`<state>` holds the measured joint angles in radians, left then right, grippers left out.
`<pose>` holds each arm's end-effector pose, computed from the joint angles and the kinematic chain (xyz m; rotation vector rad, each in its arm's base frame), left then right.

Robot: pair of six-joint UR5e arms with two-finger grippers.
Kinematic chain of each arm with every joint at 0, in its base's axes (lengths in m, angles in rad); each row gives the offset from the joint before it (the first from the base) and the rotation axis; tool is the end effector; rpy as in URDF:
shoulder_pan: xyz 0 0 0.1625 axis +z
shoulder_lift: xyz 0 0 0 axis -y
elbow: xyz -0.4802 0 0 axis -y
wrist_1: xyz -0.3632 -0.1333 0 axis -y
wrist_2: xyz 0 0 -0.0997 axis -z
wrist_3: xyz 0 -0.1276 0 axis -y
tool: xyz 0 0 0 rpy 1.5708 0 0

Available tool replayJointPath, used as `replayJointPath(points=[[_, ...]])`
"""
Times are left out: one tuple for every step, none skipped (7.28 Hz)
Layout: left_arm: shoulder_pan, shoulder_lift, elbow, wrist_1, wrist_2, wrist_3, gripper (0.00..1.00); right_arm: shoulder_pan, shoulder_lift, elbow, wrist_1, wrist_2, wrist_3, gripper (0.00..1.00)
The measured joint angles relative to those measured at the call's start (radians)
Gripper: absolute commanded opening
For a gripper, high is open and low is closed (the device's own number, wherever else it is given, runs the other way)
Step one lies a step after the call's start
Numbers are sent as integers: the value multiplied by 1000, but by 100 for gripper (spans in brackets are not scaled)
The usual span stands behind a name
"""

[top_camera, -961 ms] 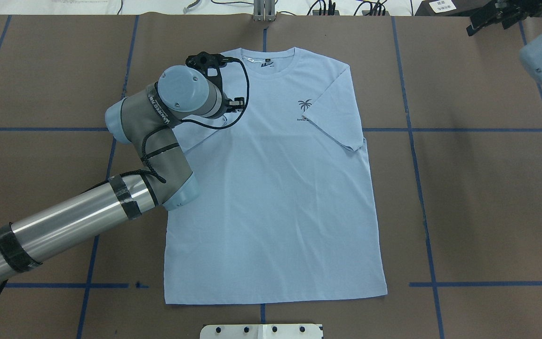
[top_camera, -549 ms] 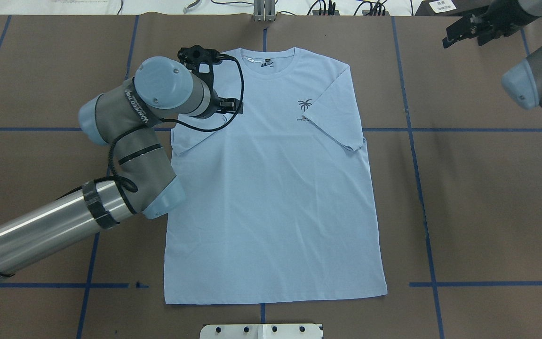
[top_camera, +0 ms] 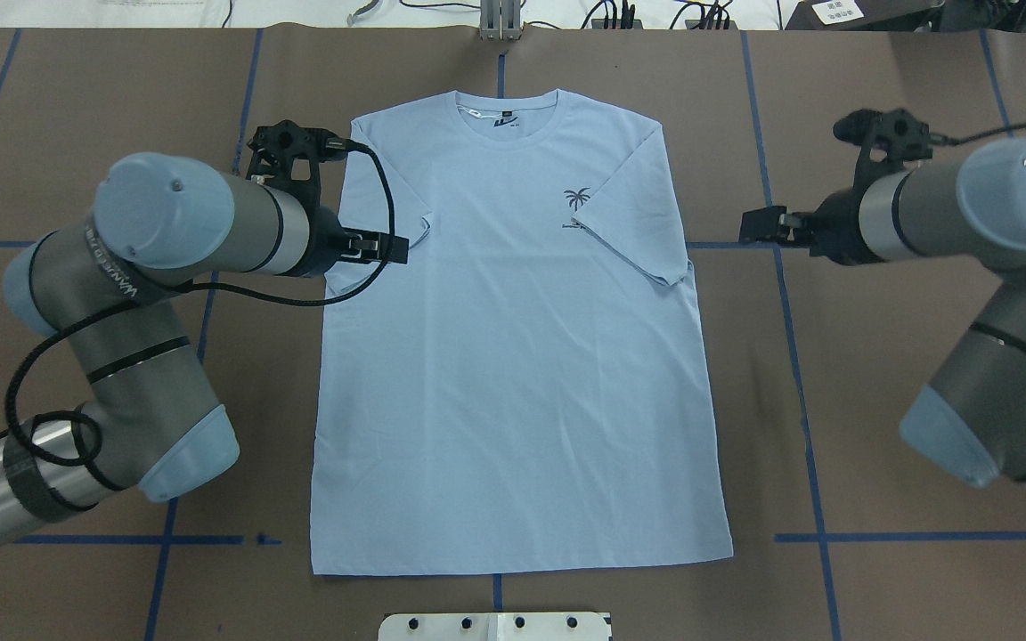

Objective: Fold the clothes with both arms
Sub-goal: 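Lower both grippers to the shirt sides near the hem nearest the robot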

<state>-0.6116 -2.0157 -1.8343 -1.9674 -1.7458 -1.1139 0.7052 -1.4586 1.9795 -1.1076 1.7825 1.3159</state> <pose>0.4598 -0.4581 0.3270 0.4261 1.0280 -0.0417 -0.3329 -0.4233 0.4450 0.2815 -0.9630 0.3080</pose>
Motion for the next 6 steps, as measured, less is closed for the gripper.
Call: replayJointPath(points=[[49, 73, -79, -3, 14, -77, 100, -144, -74, 83, 0, -131, 149, 97], [109, 140, -148, -10, 37, -157, 94, -290, -129, 137, 1, -274, 281, 95], [180, 195, -200, -19, 73, -251, 73, -417, -163, 171, 0, -392, 403, 94], [259, 240, -231, -24, 128, -364, 67, -517, -182, 191, -1, -484, 501, 95], [336, 275, -244, -25, 183, -474, 67, -579, -192, 199, -4, -547, 550, 94], [411, 300, -247, -23, 232, -559, 67, -607, -196, 202, -9, -575, 571, 95]])
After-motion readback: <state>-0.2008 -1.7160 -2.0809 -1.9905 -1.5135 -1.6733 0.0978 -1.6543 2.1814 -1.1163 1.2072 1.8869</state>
